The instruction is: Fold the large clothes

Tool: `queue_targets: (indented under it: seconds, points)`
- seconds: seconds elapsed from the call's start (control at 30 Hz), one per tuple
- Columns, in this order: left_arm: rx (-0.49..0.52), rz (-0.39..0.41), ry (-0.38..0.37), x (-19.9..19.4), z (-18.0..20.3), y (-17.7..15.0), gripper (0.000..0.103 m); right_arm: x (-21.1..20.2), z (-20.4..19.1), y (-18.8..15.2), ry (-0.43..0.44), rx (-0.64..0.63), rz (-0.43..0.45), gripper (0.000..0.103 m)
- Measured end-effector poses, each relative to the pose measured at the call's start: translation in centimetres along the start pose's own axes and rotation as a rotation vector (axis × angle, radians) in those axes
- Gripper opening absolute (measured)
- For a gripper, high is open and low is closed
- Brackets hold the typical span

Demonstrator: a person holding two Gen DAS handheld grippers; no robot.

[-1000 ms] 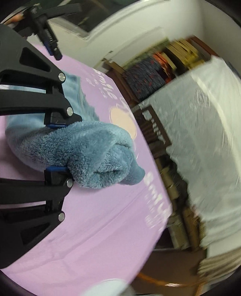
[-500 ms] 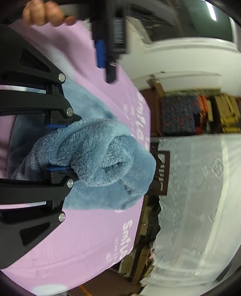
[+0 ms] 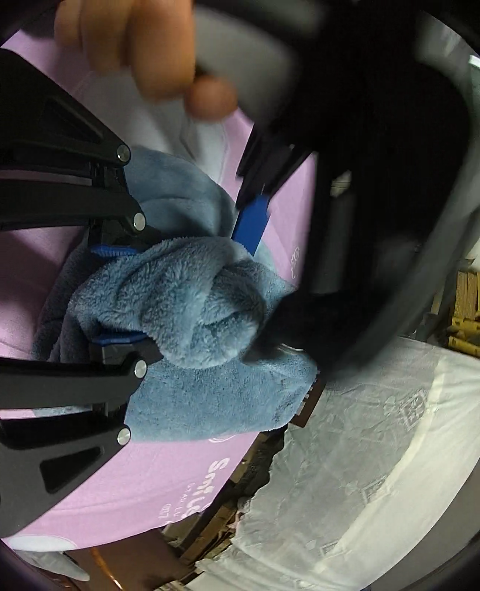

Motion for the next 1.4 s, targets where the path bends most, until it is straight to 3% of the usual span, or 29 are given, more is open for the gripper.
queue_targets:
  seconds: [0.13, 0.17, 0.2, 0.23, 0.3, 0.33, 0.37, 0.4, 0.47, 0.6, 0.67, 0.73, 0.9, 1.2, 1.4]
  points:
    - [-0.041, -0.016, -0.041, 0.6, -1.1, 0.1, 0.032, -1.0, -0.1, -1.1, 0.015, -0.057, 0.014, 0.04]
    - [-0.042, -0.012, -0.046, 0.5, -1.1, 0.2, 0.031, -1.6, 0.0, -1.4, 0.011, -0.076, 0.026, 0.05]
    - [-0.038, -0.007, -0.045, 0.4, -1.1, 0.2, 0.03, -2.0, 0.1, -1.4, 0.005, -0.081, 0.032, 0.067]
    - [-0.032, 0.001, -0.037, 0.4, -1.1, 0.3, 0.03, -2.3, 0.4, -1.7, -0.018, -0.087, 0.04, 0.072]
    - [-0.024, 0.01, -0.03, 0.0, -1.0, 0.5, 0.028, -2.4, 0.7, -2.0, -0.037, -0.101, 0.041, 0.068]
    - [-0.024, 0.014, -0.032, -0.1, -1.0, 0.6, 0.027, -2.2, 0.6, -2.2, -0.046, -0.109, 0.036, 0.057]
    - [-0.023, 0.02, -0.029, -0.3, -0.9, 0.6, 0.026, -2.1, 0.7, -2.2, -0.057, -0.114, 0.037, 0.033]
    - [-0.018, 0.029, -0.02, -0.6, -0.9, 0.8, 0.025, -2.2, 0.6, -2.0, -0.043, -0.108, 0.042, 0.025]
    - [-0.005, 0.066, -0.017, -1.9, -0.5, 1.3, 0.025, -3.3, 0.9, -0.2, -0.011, -0.082, 0.082, 0.023]
    - [0.024, 0.172, -0.011, -6.1, -0.2, 2.7, 0.024, -4.5, -0.7, 2.4, 0.009, -0.139, 0.135, 0.023]
    - [0.034, 0.196, 0.043, -7.4, -1.2, 2.9, 0.024, -4.1, -2.1, 2.8, 0.03, -0.168, 0.118, 0.024]
    - [0.023, 0.17, 0.086, -7.2, -2.7, 2.8, 0.024, -3.0, -2.8, 2.7, 0.045, -0.19, 0.086, 0.024]
    - [-0.055, 0.005, 0.19, -4.0, -8.0, 2.1, 0.029, -0.1, -4.7, 0.2, 0.121, -0.189, -0.02, 0.027]
    - [-0.048, -0.009, 0.254, -3.5, -9.9, 1.7, 0.063, -0.1, -3.8, 0.1, 0.215, -0.11, -0.055, 0.033]
    - [-0.066, -0.012, 0.256, -3.5, -9.9, 1.8, 0.068, -2.3, -3.2, -0.5, 0.281, -0.064, -0.056, 0.044]
Point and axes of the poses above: each gripper's, at about its wrist camera, not at the fingertips, and x roughly the way its jaws point, z to its right, y to its top, the point moved 6 cm from there along x, roughly the way its jaws point
